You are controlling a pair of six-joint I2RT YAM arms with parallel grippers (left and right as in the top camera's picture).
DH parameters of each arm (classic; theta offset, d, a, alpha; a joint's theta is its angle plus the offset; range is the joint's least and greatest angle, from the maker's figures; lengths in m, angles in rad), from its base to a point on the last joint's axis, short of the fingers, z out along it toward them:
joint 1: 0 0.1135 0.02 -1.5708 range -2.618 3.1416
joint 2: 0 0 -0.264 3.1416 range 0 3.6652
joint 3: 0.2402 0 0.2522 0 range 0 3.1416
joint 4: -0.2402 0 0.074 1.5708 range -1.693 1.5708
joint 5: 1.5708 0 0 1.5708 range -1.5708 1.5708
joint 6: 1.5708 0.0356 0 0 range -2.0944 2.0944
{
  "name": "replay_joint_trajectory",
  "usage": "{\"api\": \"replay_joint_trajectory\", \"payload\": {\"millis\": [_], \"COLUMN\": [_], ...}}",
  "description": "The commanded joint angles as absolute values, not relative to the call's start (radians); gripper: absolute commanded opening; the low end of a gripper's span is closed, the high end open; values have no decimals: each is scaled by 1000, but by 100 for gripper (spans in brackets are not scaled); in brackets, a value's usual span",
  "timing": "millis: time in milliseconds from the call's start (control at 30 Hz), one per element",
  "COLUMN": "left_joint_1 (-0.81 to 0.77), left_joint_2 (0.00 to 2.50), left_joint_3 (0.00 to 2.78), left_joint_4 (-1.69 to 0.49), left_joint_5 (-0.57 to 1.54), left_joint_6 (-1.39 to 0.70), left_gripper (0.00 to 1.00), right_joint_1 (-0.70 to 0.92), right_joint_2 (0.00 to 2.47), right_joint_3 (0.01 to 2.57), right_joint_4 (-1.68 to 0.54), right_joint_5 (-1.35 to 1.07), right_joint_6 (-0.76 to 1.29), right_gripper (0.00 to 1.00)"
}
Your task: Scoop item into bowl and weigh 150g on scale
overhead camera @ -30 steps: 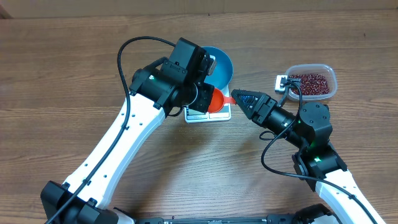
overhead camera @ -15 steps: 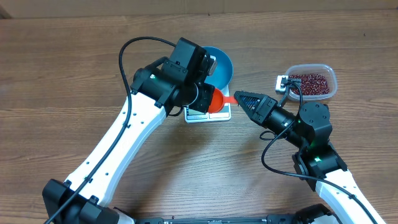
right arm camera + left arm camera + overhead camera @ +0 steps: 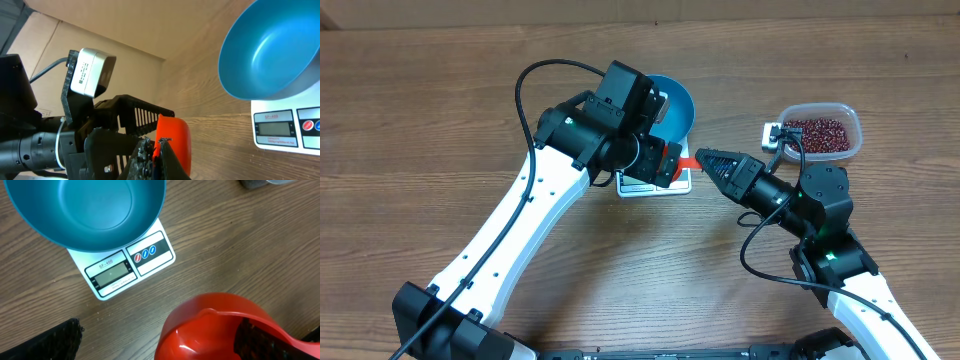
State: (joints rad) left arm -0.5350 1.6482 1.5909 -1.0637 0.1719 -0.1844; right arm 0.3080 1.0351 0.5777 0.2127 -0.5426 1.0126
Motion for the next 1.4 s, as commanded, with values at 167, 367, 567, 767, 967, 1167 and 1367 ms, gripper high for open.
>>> {"api": "replay_joint_trajectory", "payload": {"millis": [167, 367, 567, 767, 967, 1167, 1367], "left_joint_1": [-537, -537, -537, -537, -537, -537, -537], "left_joint_2": [1582, 1470, 1449, 1451, 1451, 1451, 1451], "left_joint_3": [1606, 1606, 1606, 1605, 1605, 1605, 1605], "left_joint_4": [-1134, -1195, -1243, -1250, -1241, -1196, -1157], "left_joint_5": [131, 40, 19, 18, 19, 23, 53], "left_joint_6": [-130, -130, -130, -130, -131, -135, -135], "left_gripper": [100, 100, 100, 100, 100, 99, 99], "right_joint_1": [312, 312, 312, 312, 312, 312, 312], "right_joint_2": [1023, 1023, 1022, 979, 868, 725, 649], "right_joint_3": [602, 602, 602, 604, 604, 620, 728], "right_joint_4": [140, 87, -32, -84, -214, -354, -621], "right_joint_5": [-479, -443, -344, -295, -168, -74, 107], "right_joint_6": [978, 966, 963, 947, 937, 918, 884], "right_gripper": [4, 4, 4, 4, 4, 4, 4]}}
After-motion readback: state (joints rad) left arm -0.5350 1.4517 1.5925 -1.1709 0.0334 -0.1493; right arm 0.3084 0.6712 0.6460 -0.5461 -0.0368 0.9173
